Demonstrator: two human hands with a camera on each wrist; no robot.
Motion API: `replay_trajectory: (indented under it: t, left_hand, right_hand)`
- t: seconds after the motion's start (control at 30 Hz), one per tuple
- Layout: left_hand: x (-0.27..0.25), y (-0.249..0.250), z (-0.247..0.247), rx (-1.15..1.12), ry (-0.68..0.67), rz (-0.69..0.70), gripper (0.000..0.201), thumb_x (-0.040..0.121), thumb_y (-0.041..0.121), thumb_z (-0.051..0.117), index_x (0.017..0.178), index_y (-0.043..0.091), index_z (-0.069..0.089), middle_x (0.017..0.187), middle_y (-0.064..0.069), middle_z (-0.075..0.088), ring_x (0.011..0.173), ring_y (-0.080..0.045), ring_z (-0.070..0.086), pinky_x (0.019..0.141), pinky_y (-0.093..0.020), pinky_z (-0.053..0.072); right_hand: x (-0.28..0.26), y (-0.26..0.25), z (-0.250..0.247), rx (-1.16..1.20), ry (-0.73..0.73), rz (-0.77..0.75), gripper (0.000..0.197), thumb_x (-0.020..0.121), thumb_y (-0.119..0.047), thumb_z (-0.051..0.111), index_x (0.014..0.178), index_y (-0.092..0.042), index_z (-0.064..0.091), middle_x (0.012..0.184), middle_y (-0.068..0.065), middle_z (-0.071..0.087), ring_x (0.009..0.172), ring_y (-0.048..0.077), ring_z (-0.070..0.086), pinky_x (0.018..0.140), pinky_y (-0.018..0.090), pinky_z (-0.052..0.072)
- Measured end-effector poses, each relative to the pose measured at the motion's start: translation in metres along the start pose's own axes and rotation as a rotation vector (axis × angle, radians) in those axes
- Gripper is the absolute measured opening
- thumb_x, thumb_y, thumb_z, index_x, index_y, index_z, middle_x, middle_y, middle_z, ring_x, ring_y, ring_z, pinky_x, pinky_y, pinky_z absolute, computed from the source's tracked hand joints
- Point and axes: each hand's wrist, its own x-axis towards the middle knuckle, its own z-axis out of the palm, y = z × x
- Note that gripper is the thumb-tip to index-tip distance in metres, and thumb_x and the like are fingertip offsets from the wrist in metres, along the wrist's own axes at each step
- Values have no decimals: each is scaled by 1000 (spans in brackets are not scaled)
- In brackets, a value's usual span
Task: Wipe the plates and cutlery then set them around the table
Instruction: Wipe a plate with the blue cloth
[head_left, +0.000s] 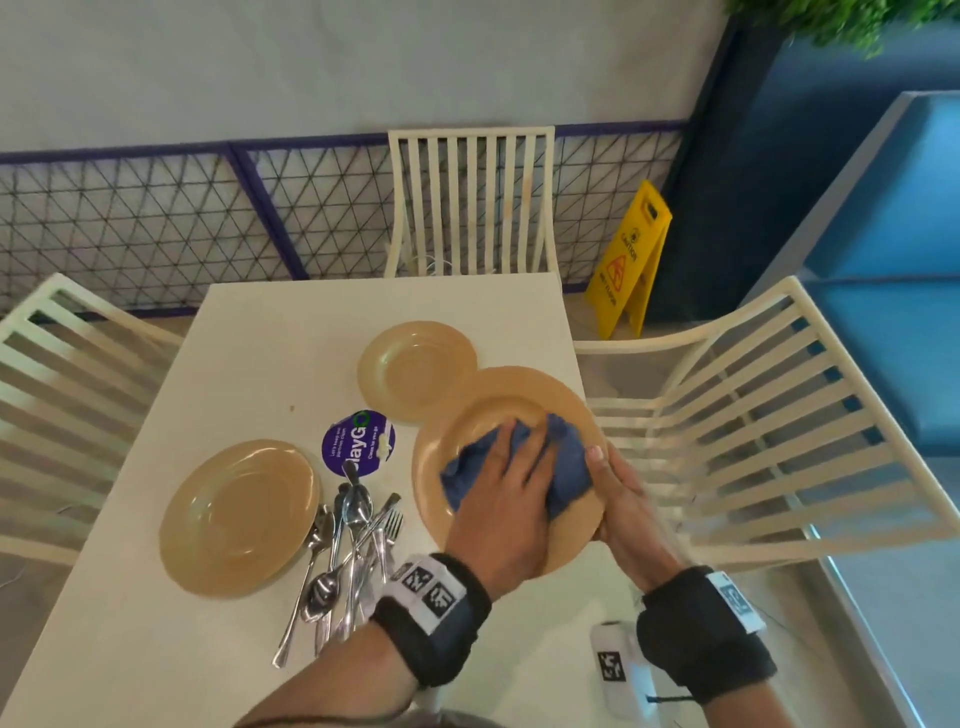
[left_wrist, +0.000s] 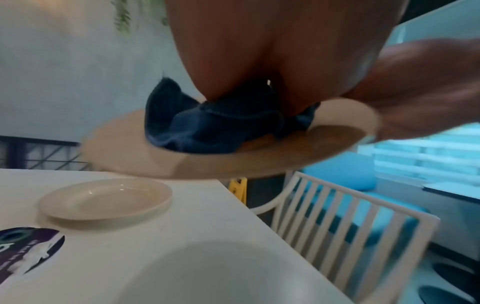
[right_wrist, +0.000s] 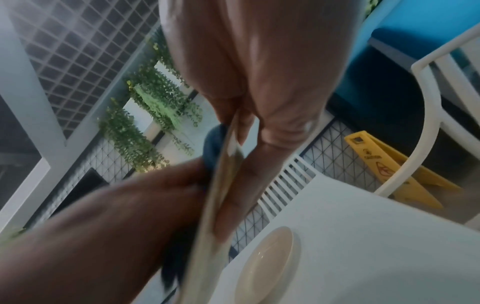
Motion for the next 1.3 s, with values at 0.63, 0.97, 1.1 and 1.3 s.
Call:
replay_trajectory:
  t: [0.63,0.97,1.1,1.3]
  left_hand:
    - [-33,-10,5,185,23,85,75,86,29,50,157,30,26,169,3,18,152,-40,23,116,-65,27]
    - [7,4,-21,26,166,-63,70,84,25,57,150,23,36,165,-6,26,139,-36,35,110,-54,42]
    - [-28,8,2,50,63,166,82,88,19,53,158,33,13,170,7,3,153,-32,23,120,-50,28]
    - [-31,-78,0,169,-62,-81,82,81,12,47,157,29,22,169,0,12,152,-42,21,112,-58,39]
  right_hand:
    - [-5,-20,-19,-43,21,-97,31,105,-37,38,125,-30,61,110,5,75,96,25,74,70,44,61]
    - [-8,-16,-3,-64,-14,-87,31,106,-36,36,124,-31,61,112,5,75,97,27,73,77,52,60]
    - [-6,-29,-15,37,54,-102,31,105,-36,36,121,-29,62,113,3,75,101,25,73,80,44,62]
    - [-15,-24,-18,-105,29,-86,29,101,-46,38,115,-42,63,101,2,75,90,30,73,76,63,57]
